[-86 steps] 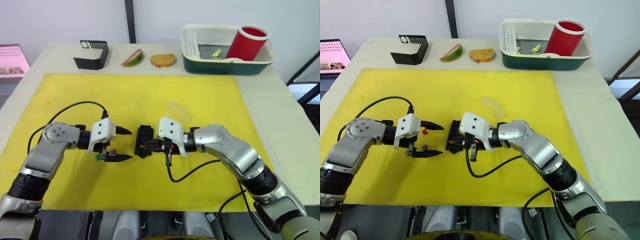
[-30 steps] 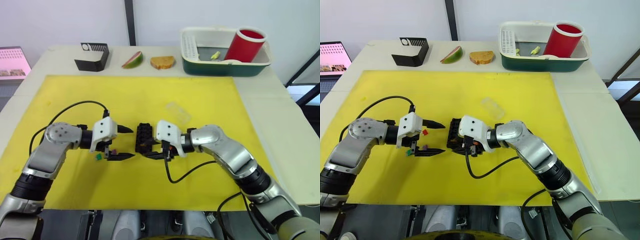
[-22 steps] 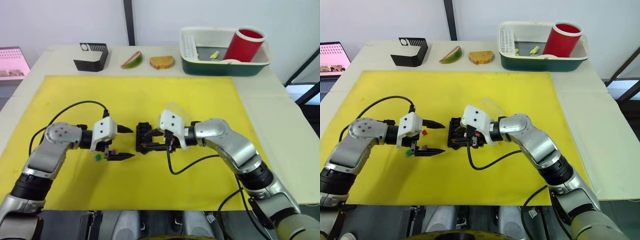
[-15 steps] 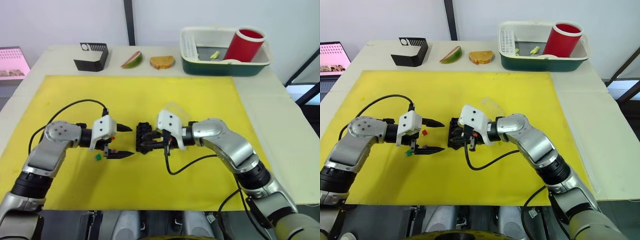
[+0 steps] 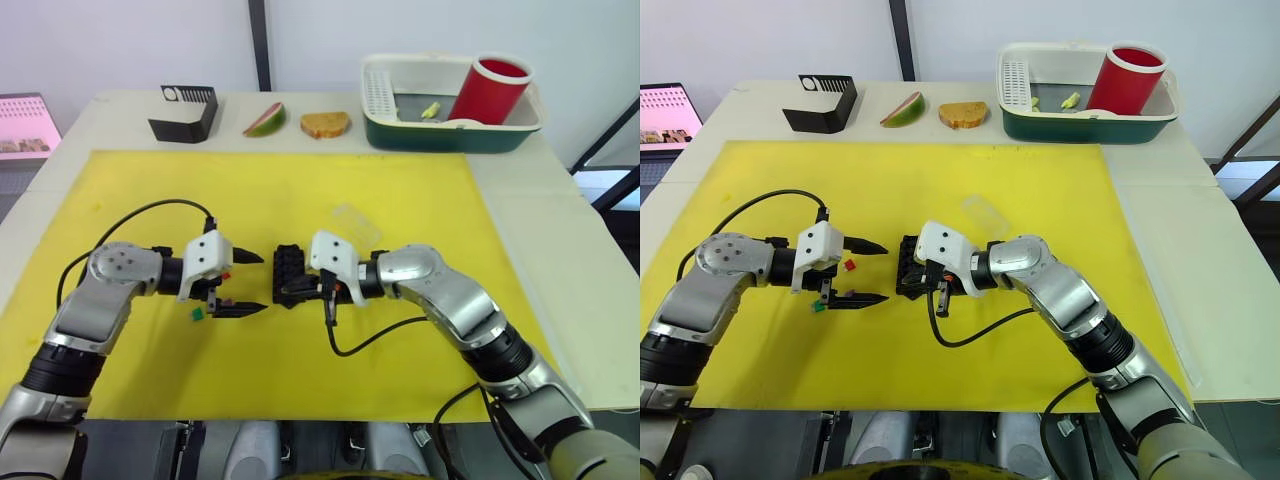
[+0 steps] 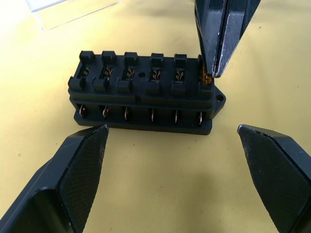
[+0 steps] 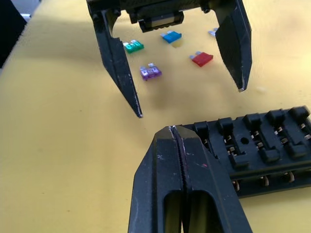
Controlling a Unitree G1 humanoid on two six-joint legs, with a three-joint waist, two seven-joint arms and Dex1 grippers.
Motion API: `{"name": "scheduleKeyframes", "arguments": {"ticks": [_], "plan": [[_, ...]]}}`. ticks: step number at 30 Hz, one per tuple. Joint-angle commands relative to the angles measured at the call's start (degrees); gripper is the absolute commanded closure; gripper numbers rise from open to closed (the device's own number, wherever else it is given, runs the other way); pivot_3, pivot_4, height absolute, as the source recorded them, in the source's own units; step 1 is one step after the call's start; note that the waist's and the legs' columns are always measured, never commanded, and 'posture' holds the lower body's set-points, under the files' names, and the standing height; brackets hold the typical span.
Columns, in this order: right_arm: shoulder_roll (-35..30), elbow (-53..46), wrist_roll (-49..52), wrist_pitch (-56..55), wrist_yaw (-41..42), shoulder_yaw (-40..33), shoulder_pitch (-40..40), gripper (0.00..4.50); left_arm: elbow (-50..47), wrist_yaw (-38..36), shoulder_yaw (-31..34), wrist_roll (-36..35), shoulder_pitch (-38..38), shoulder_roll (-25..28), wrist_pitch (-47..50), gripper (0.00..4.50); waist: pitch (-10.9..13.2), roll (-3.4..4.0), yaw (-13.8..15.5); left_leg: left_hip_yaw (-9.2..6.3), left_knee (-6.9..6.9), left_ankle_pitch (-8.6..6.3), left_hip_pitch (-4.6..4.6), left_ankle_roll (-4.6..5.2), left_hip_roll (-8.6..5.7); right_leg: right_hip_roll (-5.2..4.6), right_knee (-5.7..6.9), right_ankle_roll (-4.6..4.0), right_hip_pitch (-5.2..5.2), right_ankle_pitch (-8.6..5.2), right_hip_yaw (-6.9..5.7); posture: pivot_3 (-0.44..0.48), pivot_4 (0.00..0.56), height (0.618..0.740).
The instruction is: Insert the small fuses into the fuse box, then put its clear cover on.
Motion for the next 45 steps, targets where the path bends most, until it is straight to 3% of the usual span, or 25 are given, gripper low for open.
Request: {"name": "scheduleKeyframes", "arguments": {"ticks": [1, 12, 19, 22, 26, 28, 30, 33, 38, 45], "plan": [[-0.6, 1.6, -2.2, -1.2, 0.0, 1.4, 0.5, 4.47, -1.6, 0.1, 1.0, -0.1, -0.4, 0.8, -0.5, 0.0, 0.0, 0.0, 0.0, 0.0, 0.0, 0.0, 0.0, 0.0, 0.0, 0.0, 0.0, 0.0, 0.0, 0.0, 0.0, 0.0, 0.15, 0.74], [-0.6, -7.4, 9.5, 7.5, 1.6, -9.9, -1.7, 4.47, -2.9, -0.1, 3.7, -3.1, -0.3, 2.9, 3.9, 0.0, 0.0, 0.01, 0.0, -0.01, -0.01, 0.0, -0.01, 0.0, 0.0, -0.02, -0.01, 0.0, -0.01, 0.0, 0.0, 0.0, 0.15, 0.74], [-8.4, -12.0, 15.2, 10.1, 3.3, -18.9, -0.3, 4.47, -4.8, 0.3, 10.7, -7.7, 1.1, 9.5, 13.3, 0.0, 0.0, 0.02, 0.0, -0.02, -0.05, -0.02, -0.02, 0.02, 0.0, -0.05, -0.05, 0.0, -0.02, 0.0, 0.0, 0.0, 0.15, 0.74], [-19.1, -11.8, 14.4, 7.3, 7.7, -24.1, 4.8, 3.73, -5.1, -0.8, 17.4, -10.0, 5.5, 14.7, 17.4, 0.0, 0.0, 0.03, 0.1, -0.02, -0.08, -0.06, -0.04, 0.06, -0.01, -0.06, -0.12, 0.01, -0.02, -0.01, -0.01, 0.0, 0.15, 0.74], [-30.8, -9.1, 15.4, 4.0, 14.0, -32.2, 11.2, 1.83, -1.8, -2.8, 27.9, -10.0, 15.1, 20.1, 18.5, 0.0, 0.1, 0.07, -0.1, 0.05, -0.08, -0.12, -0.15, 0.16, -0.06, -0.15, -0.19, 0.06, -0.11, -0.03, -0.02, 0.0, 0.15, 0.74], [-34.0, -6.9, 15.8, 2.6, 16.1, -35.3, 13.5, 0.78, -0.9, -3.4, 31.6, -9.1, 19.5, 21.0, 17.7, 0.0, 0.1, 0.09, -0.1, 0.1, -0.09, -0.13, -0.1, 0.17, -0.02, -0.16, -0.18, 0.05, -0.12, -0.03, -0.02, 0.0, 0.15, 0.74], [-36.8, -3.2, 14.8, 0.3, 17.5, -38.0, 16.4, 0.03, 0.5, -3.9, 35.4, -7.7, 24.2, 21.3, 16.0, 0.0, 0.1, 0.09, 0.0, 0.09, -0.12, -0.26, -0.04, 0.37, 0.04, -0.16, -0.18, 0.03, -0.11, -0.04, -0.01, 0.0, 0.15, 0.74], [-39.1, 2.4, 13.1, -2.9, 18.3, -40.0, 18.8, 0.03, 1.4, -4.5, 39.0, -7.0, 28.6, 21.2, 14.3, 0.0, 0.1, 0.1, 0.0, 0.09, -0.12, -0.27, -0.02, 0.36, 0.08, -0.17, -0.18, -0.05, -0.12, -0.07, -0.01, 0.0, 0.15, 0.74], [-40.1, 5.1, 12.3, -5.9, 18.9, -40.1, 20.4, 0.03, 5.2, -5.1, 38.9, -5.2, 29.2, 22.4, 10.7, 0.0, 0.2, 0.19, 0.1, 0.1, -0.12, -0.26, -0.09, 0.33, 0.06, -0.25, -0.19, -0.16, -0.18, -0.12, 0.04, 0.0, 0.15, 0.74], [-39.5, 2.9, 12.6, -5.5, 17.2, -40.4, 22.1, 0.03, 7.7, -6.0, 32.9, -4.8, 23.8, 23.8, 9.4, 0.0, 0.2, 0.23, 0.2, 0.11, -0.11, -0.13, -0.22, 0.1, 0.06, -0.24, -0.17, -0.06, -0.3, -0.03, 0.04, 0.0, 0.15, 0.74]]}}
